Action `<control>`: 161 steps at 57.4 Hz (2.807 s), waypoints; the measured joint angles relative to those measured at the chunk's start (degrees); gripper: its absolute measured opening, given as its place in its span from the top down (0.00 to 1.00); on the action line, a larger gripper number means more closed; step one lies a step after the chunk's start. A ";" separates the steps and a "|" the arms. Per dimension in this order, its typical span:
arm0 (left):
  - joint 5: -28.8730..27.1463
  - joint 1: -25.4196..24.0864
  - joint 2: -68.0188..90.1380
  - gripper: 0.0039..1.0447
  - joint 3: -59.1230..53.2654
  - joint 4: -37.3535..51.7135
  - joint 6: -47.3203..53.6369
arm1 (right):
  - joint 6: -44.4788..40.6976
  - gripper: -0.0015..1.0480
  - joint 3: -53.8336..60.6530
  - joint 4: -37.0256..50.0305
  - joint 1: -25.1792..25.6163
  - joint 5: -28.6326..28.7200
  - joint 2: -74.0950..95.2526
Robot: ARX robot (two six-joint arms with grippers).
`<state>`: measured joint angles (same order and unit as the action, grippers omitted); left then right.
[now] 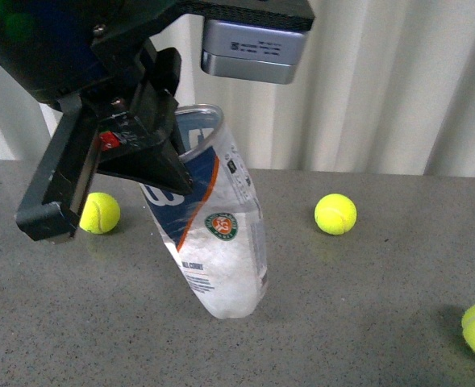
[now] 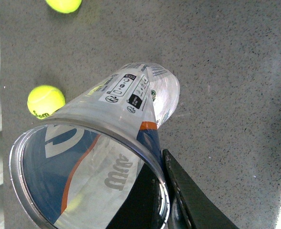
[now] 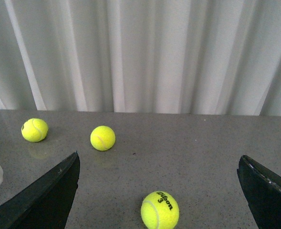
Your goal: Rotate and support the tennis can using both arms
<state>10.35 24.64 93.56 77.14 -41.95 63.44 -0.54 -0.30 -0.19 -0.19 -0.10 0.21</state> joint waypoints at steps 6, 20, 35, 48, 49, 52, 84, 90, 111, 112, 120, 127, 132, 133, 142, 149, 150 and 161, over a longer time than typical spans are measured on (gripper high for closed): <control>-0.37 1.27 0.61 0.97 -1.22 1.57 0.57 | 0.02 0.07 0.00 0.00 0.00 -0.02 0.00; -1.88 2.45 4.85 0.97 -1.97 3.15 1.36 | 0.00 0.07 0.00 0.00 0.00 -0.02 0.00; -6.10 3.13 8.20 0.97 -1.92 5.35 3.39 | 0.00 0.07 0.00 0.00 0.00 -0.02 0.00; -6.38 3.48 8.26 0.97 -2.01 6.71 3.74 | 0.02 0.07 0.00 0.00 0.00 -0.02 0.00; -6.43 3.50 8.26 0.96 -2.01 6.97 3.74 | 0.02 0.07 0.00 0.00 0.00 -0.02 0.00; -6.34 3.61 8.31 0.87 -2.03 7.32 3.78 | 0.00 0.07 0.00 0.00 0.00 -0.02 0.00; 2.14 1.62 -1.51 0.07 -1.92 7.02 -0.57 | 0.00 0.07 0.00 0.00 0.00 -0.02 0.00; 8.72 -1.88 -6.93 0.06 -1.92 8.83 -3.56 | 0.02 0.07 0.00 0.00 0.00 -0.02 0.00; 26.73 -28.85 -20.68 0.06 -17.18 32.96 -27.08 | 0.00 0.07 0.00 0.00 0.00 -0.02 0.00; 27.58 -29.51 -20.96 0.06 -17.92 33.42 -28.22 | 0.00 0.07 0.00 0.00 0.00 -0.02 0.00; 36.52 -38.27 -24.85 0.06 -27.69 38.10 -36.39 | 0.02 0.07 0.00 0.00 0.00 -0.02 0.00; 41.20 -43.78 -27.04 0.06 -34.10 39.87 -38.40 | 0.00 0.07 0.00 0.00 0.00 -0.02 0.00; 43.54 -46.86 -27.19 0.06 -37.42 41.62 -39.52 | 0.00 0.07 0.00 0.00 0.00 -0.02 0.00; 43.78 -47.17 -27.15 0.06 -37.73 41.77 -39.60 | 0.02 0.07 0.00 0.00 0.00 -0.02 0.00; 26.36 -46.73 -28.30 0.19 -46.97 61.53 -48.92 | 0.00 0.07 0.00 0.00 0.00 -0.02 0.00; 8.70 -42.53 -31.95 0.39 -58.03 81.70 -58.58 | 0.00 0.07 0.00 0.00 0.00 -0.02 0.00; 7.37 -41.94 -32.79 0.43 -59.06 82.84 -59.36 | 0.02 0.07 0.00 0.00 0.00 -0.02 0.00; 1.46 -36.79 -40.87 0.79 -65.92 83.06 -62.55 | 0.00 0.07 0.00 0.00 0.00 -0.02 0.00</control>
<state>11.81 -12.14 52.69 11.22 41.10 0.89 -0.54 -0.30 -0.19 -0.19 -0.12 0.21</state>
